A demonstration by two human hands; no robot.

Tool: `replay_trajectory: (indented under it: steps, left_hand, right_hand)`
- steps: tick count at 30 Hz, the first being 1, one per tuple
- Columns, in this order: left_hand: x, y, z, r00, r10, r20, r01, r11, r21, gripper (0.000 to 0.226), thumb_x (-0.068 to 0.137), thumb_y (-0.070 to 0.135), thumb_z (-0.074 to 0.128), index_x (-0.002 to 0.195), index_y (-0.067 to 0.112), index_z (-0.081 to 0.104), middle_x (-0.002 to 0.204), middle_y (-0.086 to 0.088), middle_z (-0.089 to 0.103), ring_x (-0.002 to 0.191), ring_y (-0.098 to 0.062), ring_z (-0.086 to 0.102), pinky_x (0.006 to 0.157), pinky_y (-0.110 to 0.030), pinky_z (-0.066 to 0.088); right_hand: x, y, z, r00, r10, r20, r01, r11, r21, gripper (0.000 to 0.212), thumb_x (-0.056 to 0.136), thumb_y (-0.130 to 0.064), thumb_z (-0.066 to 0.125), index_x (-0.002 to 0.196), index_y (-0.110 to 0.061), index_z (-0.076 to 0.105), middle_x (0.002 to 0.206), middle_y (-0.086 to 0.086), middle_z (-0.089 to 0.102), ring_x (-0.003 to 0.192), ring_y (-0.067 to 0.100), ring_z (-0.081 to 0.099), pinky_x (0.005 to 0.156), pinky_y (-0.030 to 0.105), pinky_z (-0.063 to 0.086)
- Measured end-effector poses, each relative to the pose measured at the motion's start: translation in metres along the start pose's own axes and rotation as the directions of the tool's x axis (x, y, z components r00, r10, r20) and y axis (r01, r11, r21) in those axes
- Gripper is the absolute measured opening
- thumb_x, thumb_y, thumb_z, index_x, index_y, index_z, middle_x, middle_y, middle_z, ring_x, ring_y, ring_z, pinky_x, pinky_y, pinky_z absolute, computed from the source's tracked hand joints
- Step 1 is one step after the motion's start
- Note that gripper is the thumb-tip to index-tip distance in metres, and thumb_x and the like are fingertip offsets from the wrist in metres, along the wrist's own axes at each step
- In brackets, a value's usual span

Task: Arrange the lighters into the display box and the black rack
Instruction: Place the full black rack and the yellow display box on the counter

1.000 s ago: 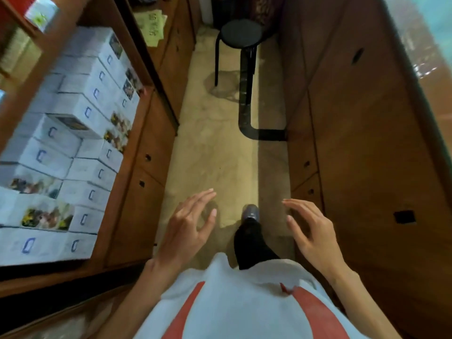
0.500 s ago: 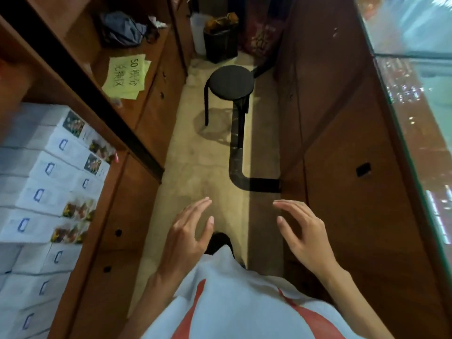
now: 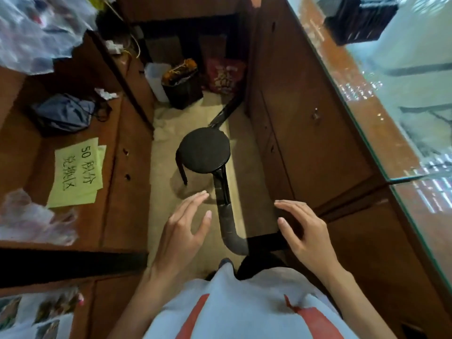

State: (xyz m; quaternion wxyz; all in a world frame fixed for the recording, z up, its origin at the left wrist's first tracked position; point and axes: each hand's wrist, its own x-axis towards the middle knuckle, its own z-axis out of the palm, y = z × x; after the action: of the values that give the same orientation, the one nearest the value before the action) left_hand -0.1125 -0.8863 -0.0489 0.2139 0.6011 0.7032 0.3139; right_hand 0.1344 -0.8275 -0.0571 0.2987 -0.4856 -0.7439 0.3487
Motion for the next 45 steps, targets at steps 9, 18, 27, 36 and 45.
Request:
replay_trajectory:
  steps: [9, 18, 27, 36, 45]
  left_hand:
    - [0.209, 0.01, 0.041, 0.975, 0.22, 0.013, -0.219, 0.975, -0.03, 0.036, 0.088, 0.017, 0.055, 0.12, 0.004, 0.06, 0.123, -0.005, 0.062, 0.116, -0.014, 0.056, 0.102, -0.028, 0.042]
    - [0.379, 0.055, 0.061, 0.901, 0.428, 0.078, -0.42, 0.902, -0.101, 0.039, 0.091, 0.028, 0.047, 0.123, 0.008, 0.057, 0.123, -0.004, 0.061, 0.117, -0.005, 0.051, 0.101, -0.016, 0.038]
    - [0.561, 0.101, 0.118, 0.713, 0.683, 0.158, -0.62, 0.72, -0.311, 0.037, 0.09, 0.022, 0.053, 0.122, 0.004, 0.058, 0.124, -0.005, 0.06, 0.117, -0.015, 0.056, 0.101, -0.034, 0.045]
    - [0.7, 0.157, 0.166, 0.455, 0.779, 0.432, -0.692, 0.615, -0.379, 0.044, 0.086, 0.023, 0.058, 0.122, -0.001, 0.055, 0.111, -0.013, 0.062, 0.101, -0.027, 0.06, 0.089, -0.04, 0.049]
    - [0.716, 0.182, 0.207, 0.268, 0.751, 0.603, -0.843, 0.486, -0.23, 0.054, 0.084, 0.05, 0.055, 0.122, 0.012, 0.055, 0.122, -0.01, 0.047, 0.113, -0.023, 0.039, 0.088, -0.033, 0.031]
  right_hand:
    - [0.162, 0.039, -0.024, 0.987, -0.023, -0.159, 0.016, 0.999, -0.043, 0.031, 0.089, -0.024, 0.058, 0.119, -0.02, 0.06, 0.119, -0.015, 0.059, 0.115, 0.0, 0.053, 0.097, 0.017, 0.044]
    - [0.287, 0.043, -0.084, 0.932, -0.011, -0.361, -0.024, 0.995, -0.093, 0.031, 0.087, -0.016, 0.059, 0.117, -0.013, 0.063, 0.12, -0.008, 0.061, 0.117, 0.001, 0.052, 0.099, 0.015, 0.037]
    - [0.38, 0.075, -0.113, 0.738, 0.234, -0.632, -0.362, 0.929, -0.078, 0.038, 0.085, -0.026, 0.057, 0.122, -0.021, 0.058, 0.118, -0.013, 0.059, 0.111, -0.01, 0.05, 0.092, 0.003, 0.033]
    - [0.457, 0.092, -0.105, 0.223, 0.36, -0.906, -0.664, 0.737, 0.129, 0.04, 0.084, -0.029, 0.064, 0.121, -0.026, 0.052, 0.112, -0.009, 0.051, 0.106, -0.001, 0.044, 0.091, -0.003, 0.024]
    - [0.492, 0.102, -0.109, 0.065, 0.435, -0.898, -0.88, 0.45, 0.154, 0.041, 0.079, -0.046, 0.066, 0.103, -0.013, 0.065, 0.122, 0.005, 0.053, 0.117, 0.02, 0.039, 0.094, 0.028, 0.029]
